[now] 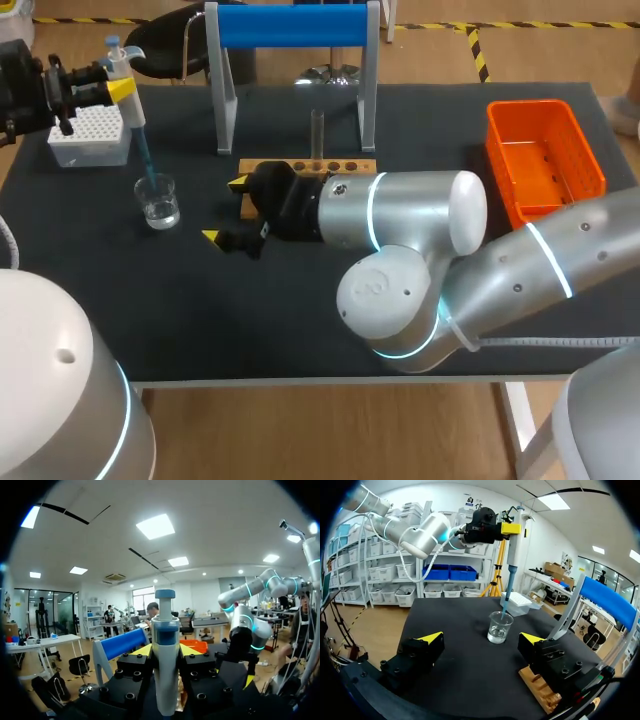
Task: Invert the test tube, pick up the pipette, mount the tip to pipette, aspirate from beaker and dispense into the tube, eject the tip, return the pipette, and cap with the stopper.
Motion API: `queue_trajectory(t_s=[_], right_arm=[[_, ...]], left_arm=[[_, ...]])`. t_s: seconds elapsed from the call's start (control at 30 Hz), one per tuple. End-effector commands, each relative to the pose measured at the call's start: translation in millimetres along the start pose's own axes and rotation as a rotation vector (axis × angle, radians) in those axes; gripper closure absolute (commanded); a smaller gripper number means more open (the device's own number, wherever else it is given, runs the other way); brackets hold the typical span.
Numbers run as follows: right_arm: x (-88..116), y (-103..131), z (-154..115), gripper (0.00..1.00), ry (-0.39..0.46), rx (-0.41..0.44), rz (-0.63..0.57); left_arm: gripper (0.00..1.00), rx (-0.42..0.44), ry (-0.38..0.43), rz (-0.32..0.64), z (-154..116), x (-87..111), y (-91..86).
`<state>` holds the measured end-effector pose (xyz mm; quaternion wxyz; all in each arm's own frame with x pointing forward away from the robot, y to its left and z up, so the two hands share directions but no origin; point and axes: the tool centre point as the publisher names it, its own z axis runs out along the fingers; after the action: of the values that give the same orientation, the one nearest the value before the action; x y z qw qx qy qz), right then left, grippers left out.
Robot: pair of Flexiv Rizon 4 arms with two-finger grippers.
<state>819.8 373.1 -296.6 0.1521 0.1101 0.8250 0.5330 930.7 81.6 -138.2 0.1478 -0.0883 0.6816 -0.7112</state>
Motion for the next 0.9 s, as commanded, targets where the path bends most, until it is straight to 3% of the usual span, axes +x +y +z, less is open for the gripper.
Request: queue_trajectory(t_s=[0.03, 0.9], right_arm=[[1, 0, 0, 0.0, -0.002, 0.002, 0.0], [1, 0, 0, 0.0, -0.002, 0.002, 0.0]], left_arm=[[1.0, 0.015, 0.011, 0.006, -2, -4.1, 9.2], [1.0, 0.024, 0.048, -0.011, -4, -4.8, 48.6]])
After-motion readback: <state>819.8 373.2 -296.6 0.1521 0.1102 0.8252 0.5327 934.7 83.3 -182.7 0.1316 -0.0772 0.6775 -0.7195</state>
